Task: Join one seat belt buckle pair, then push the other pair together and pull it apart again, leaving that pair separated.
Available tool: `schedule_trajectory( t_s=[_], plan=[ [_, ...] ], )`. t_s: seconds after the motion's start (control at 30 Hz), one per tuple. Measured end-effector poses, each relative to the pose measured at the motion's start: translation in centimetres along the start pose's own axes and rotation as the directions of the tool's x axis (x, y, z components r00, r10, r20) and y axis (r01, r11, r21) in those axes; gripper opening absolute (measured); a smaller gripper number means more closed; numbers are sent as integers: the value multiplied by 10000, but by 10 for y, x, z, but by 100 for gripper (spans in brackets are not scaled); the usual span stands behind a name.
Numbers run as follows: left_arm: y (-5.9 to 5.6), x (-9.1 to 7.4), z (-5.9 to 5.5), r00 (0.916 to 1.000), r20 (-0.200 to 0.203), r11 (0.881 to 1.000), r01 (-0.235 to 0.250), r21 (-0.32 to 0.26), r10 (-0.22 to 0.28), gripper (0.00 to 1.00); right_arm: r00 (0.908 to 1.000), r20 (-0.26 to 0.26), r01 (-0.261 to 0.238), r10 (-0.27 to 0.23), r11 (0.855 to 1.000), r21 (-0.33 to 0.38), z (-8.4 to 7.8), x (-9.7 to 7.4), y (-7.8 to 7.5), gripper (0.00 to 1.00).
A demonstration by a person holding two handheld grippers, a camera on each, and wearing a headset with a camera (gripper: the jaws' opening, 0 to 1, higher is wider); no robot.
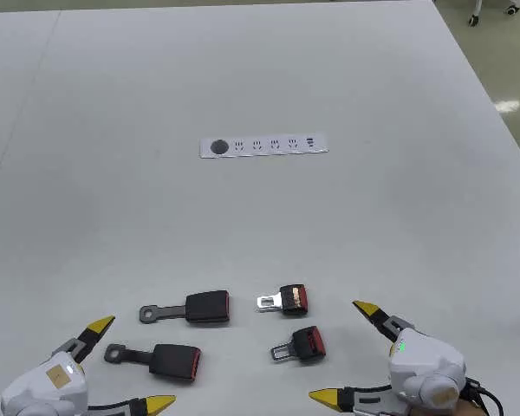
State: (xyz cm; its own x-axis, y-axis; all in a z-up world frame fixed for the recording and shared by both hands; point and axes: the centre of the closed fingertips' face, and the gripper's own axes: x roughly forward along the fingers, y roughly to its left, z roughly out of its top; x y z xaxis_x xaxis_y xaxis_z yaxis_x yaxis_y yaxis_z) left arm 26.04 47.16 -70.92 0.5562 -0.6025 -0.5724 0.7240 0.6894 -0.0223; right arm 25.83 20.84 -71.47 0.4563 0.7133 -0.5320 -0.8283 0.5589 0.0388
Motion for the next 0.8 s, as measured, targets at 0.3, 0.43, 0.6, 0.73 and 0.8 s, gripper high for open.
schedule_trajectory(
  t_s=[0.3, 0.43, 0.6, 0.73, 0.8],
  plan=[
    [-1, 2, 1, 10000, -20, 10000, 55, 32, -55, 100, 10000, -57, -35, 35, 10000, -33, -3, 0, 0, 96],
    [1, 3, -3, 10000, -7, 10000, 63, 38, -63, 100, 10000, -30, -34, 34, 10000, -72, -2, -1, 0, 96],
    [0, 3, -1, 10000, 2, 10000, 57, 54, -57, 100, 10000, -27, -53, 52, 9999, -101, -2, 0, 1, 95],
    [-2, 2, 3, 10000, 17, 10000, 62, 63, -62, 100, 10000, -33, -70, 70, 9999, -145, -1, -1, 1, 95],
    [-3, 1, 4, 10000, 9, 10000, 63, 70, -63, 100, 10000, -32, -63, 62, 9998, -163, -1, -1, 1, 95]
  ],
)
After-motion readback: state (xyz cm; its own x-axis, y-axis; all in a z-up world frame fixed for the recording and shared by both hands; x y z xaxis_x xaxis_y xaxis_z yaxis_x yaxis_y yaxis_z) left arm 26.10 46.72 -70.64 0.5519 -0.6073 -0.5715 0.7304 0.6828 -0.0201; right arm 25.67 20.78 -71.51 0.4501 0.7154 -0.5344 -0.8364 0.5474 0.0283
